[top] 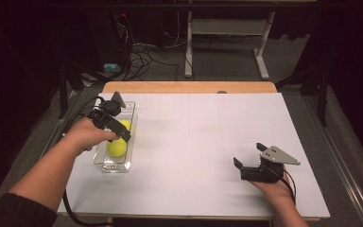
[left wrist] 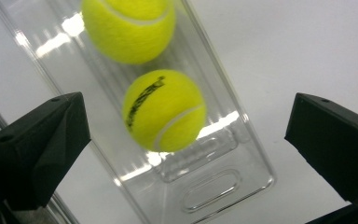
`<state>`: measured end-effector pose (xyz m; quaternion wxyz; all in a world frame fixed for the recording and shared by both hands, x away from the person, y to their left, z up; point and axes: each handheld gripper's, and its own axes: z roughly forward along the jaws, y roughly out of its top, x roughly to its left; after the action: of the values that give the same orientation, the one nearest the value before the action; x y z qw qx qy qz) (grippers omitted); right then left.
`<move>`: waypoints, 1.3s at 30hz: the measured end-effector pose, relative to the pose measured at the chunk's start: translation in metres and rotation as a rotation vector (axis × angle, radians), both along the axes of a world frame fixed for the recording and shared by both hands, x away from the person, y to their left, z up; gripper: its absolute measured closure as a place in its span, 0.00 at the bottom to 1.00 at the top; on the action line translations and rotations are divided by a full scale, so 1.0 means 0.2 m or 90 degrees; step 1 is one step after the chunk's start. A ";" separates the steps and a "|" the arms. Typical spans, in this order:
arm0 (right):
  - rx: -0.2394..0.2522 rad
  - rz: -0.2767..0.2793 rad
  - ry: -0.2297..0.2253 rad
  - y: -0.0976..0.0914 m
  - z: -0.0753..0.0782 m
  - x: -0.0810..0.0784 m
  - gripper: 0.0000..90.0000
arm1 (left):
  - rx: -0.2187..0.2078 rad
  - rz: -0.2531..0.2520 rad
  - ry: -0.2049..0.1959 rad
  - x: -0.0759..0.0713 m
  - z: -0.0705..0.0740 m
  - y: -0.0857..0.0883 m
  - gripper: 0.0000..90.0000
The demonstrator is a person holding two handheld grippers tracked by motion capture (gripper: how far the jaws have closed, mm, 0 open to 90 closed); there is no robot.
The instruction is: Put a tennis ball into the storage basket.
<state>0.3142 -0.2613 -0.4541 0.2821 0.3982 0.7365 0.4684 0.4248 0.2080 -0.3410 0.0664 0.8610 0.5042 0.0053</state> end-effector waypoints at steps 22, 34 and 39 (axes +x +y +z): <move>-0.001 0.011 0.001 0.02 0.00 -0.01 0.00 | -0.060 -0.145 -0.031 -0.11 -0.13 -0.63 0.01; -0.001 0.016 0.000 0.03 0.00 -0.01 0.00 | -0.109 -0.136 -0.090 -0.25 -0.42 -0.67 0.01; -0.004 0.017 0.000 0.04 0.00 -0.02 0.00 | -0.175 -0.105 -0.139 -0.29 -0.49 -0.63 0.01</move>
<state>0.3110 -0.2536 -0.4544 0.2772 0.3872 0.7432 0.4701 0.3665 0.0823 -0.4393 0.2380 0.8767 0.4174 0.0245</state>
